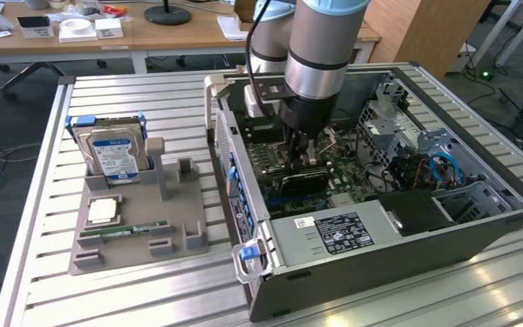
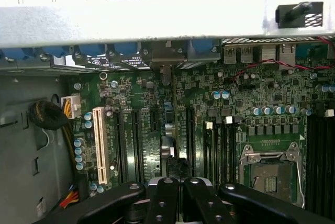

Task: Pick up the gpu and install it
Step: 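Press down on the gpu until it lock into place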

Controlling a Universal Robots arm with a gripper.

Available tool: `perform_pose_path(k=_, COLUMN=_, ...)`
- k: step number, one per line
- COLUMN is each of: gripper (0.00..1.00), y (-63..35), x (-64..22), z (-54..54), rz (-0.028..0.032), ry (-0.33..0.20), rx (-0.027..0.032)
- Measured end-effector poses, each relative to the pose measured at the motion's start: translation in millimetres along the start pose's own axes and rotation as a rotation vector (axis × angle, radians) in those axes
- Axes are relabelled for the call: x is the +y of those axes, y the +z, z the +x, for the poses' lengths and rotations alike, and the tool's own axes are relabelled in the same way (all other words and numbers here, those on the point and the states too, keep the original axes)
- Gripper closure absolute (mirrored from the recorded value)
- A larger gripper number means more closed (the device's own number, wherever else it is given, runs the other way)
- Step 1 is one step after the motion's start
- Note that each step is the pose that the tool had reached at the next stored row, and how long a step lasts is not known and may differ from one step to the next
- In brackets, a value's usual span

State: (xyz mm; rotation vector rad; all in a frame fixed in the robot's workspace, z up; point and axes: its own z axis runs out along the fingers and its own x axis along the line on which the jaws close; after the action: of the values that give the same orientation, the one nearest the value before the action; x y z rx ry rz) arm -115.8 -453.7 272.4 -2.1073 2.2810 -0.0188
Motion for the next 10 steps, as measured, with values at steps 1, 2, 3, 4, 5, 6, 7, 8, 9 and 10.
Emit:
perform_pose_path(k=1, gripper=0.89, y=0.4, x=0.3, z=-0.3, rz=0.0002, ry=0.000, rx=-0.0003)
perform_pose_path(k=2, gripper=0.89, y=0.6, x=0.5, z=-0.7, rz=0.0002, ry=0.000, rx=-0.0004)
perform_pose_path(k=3, gripper=0.89, y=0.8, x=0.7, z=-1.4, rz=0.0001, ry=0.000, rx=-0.0003)
perform_pose_path(k=4, gripper=0.89, y=1.0, x=0.8, z=-2.0, rz=0.0002, ry=0.000, rx=-0.0003)
perform_pose_path(k=5, gripper=0.89, y=1.2, x=0.9, z=-2.5, rz=0.0001, ry=0.000, rx=-0.0004)
perform_pose_path(k=6, gripper=0.89, y=1.4, x=0.9, z=-2.9, rz=0.0002, ry=0.000, rx=-0.0004)
perform_pose_path(k=7, gripper=0.89, y=1.6, x=0.9, z=-3.0, rz=0.0001, ry=0.000, rx=-0.0004)
perform_pose_path(k=8, gripper=0.89, y=2.0, x=0.9, z=-3.0, rz=0.0002, ry=0.000, rx=-0.0004)
perform_pose_path(k=9, gripper=0.89, y=2.2, x=0.9, z=-3.0, rz=0.0001, ry=0.000, rx=-0.0002)
perform_pose_path(k=10, gripper=0.89, y=2.3, x=0.8, z=-3.0, rz=0.0001, ry=0.000, rx=-0.0001)
